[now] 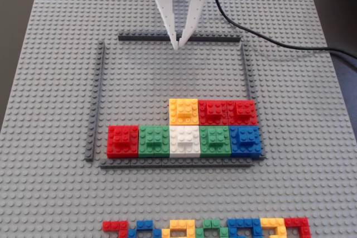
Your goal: Grab the cube and place it into the grid
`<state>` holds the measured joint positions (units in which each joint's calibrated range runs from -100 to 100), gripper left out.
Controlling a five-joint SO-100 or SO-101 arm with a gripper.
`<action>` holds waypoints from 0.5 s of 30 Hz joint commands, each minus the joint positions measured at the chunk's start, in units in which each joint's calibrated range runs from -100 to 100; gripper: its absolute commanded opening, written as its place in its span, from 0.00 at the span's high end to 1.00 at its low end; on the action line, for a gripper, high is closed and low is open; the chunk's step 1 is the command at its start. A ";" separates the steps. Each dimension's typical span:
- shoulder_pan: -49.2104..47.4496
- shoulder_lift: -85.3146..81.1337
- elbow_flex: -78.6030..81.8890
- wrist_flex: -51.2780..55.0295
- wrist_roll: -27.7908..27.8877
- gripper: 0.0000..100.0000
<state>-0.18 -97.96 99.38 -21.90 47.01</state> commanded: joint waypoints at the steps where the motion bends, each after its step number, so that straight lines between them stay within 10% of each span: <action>1: -0.15 -2.04 0.53 1.83 -0.54 1.00; 15: 0.07 -2.04 0.53 5.54 -2.39 1.00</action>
<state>-0.18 -97.96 99.38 -16.63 44.76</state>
